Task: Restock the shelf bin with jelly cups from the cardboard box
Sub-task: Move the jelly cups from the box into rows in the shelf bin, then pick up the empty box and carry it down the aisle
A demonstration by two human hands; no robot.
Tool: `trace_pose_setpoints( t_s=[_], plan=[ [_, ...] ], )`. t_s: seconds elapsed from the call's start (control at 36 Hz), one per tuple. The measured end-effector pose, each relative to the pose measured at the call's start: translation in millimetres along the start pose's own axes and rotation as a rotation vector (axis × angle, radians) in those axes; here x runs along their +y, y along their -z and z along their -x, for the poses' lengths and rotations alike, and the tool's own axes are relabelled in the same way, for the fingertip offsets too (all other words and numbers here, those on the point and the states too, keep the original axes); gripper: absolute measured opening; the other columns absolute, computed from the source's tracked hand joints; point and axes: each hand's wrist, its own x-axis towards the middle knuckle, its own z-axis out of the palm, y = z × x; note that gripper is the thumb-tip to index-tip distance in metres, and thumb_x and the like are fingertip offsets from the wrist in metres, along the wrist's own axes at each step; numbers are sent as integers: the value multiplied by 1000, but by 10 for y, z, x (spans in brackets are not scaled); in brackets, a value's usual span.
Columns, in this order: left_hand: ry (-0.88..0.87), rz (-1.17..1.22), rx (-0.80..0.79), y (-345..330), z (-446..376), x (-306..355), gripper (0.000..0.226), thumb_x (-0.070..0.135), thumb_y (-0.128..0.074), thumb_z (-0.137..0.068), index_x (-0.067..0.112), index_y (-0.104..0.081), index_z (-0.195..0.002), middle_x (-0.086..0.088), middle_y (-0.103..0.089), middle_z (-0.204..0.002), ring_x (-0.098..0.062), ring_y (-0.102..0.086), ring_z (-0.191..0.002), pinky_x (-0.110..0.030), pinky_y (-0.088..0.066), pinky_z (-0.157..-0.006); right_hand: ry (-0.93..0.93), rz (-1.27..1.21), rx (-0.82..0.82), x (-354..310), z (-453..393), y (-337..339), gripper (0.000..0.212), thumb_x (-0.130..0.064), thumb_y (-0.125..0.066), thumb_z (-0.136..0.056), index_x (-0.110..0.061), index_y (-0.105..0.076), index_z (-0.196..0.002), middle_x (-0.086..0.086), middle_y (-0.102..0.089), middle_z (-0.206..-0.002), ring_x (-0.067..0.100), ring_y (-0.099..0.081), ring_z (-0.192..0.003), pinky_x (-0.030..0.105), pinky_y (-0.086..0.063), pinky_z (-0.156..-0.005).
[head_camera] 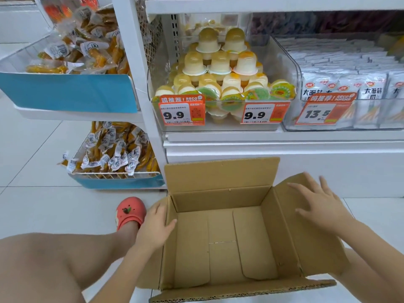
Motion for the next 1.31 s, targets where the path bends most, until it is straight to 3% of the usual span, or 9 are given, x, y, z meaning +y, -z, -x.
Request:
trace_pose_setpoints(
  t_s=[0.11,0.22,0.31,0.36,0.58,0.81,1.06,1.19,1.31],
  plan=[
    [300,183,-136,-232,114,-399,64,49,-46,-94,18,-28,-148,-10,-26,-154,-28,-24,-142,-43,-25,-114,-78,-262,-90,122,68,-205,67,-30,-67,-83,-48,-32,-138,-12,21,-156,36,-27,-139,45,-41,-103],
    [411,308,-252,-369,165,-720,63,49,-48,-93,26,-27,-148,-12,-32,-151,-30,-28,-139,-41,-26,-114,-188,-392,48,150,73,-274,63,-15,-67,-83,-37,-41,-136,3,6,-159,30,-58,-104,32,-46,-75],
    [437,385,-280,-392,203,-834,64,42,-54,-92,24,-27,-148,-9,-34,-150,-27,-32,-138,-38,-27,-113,-231,-497,36,154,80,-258,56,-12,-65,-84,-34,-46,-132,10,-45,-140,27,-54,-102,32,-42,-76],
    [461,467,-263,-380,227,-889,68,36,-61,-89,21,-28,-147,-8,-36,-149,-27,-35,-136,-38,-30,-112,-224,-511,-20,140,107,-255,51,-14,-65,-85,-33,-50,-130,4,-60,-121,22,-53,-93,29,-42,-75],
    [527,744,-366,-424,203,-1139,96,46,-74,-76,34,-13,-150,-1,-16,-157,-24,-20,-143,-43,-22,-112,-208,-452,-16,60,145,-348,42,-9,-61,-86,-37,-57,-117,2,-60,-117,22,-58,-87,28,-43,-69],
    [550,950,-455,-507,122,-1177,127,60,-80,-39,46,-12,-146,9,-35,-138,-21,-37,-129,-44,-30,-107,-194,-436,-9,0,22,-306,41,-7,-59,-87,-38,-59,-114,0,-64,-104,18,-59,-83,23,-45,-63],
    [318,375,-52,-45,75,-1192,102,48,-79,-68,51,-12,-144,-5,-40,-143,-27,-44,-124,-41,-40,-99,-248,-429,-165,73,98,-210,50,-16,-72,-80,-41,-50,-118,3,-59,-115,21,-56,-88,23,-44,-66],
    [49,201,-76,335,-53,-781,90,32,-78,-74,49,-22,-142,13,-46,-132,-17,-52,-115,-31,-43,-96,-280,-383,-367,127,260,-71,75,-13,-78,-72,-38,-41,-132,2,-49,-123,23,-54,-99,27,-47,-69],
    [-47,9,-160,419,-66,-539,88,29,-81,-71,42,-32,-142,2,-51,-138,-20,-52,-118,-30,-42,-99,-256,-308,-334,2,326,-62,76,-7,-76,-71,-29,-41,-135,5,-49,-122,23,-52,-97,26,-44,-75]
  ],
)
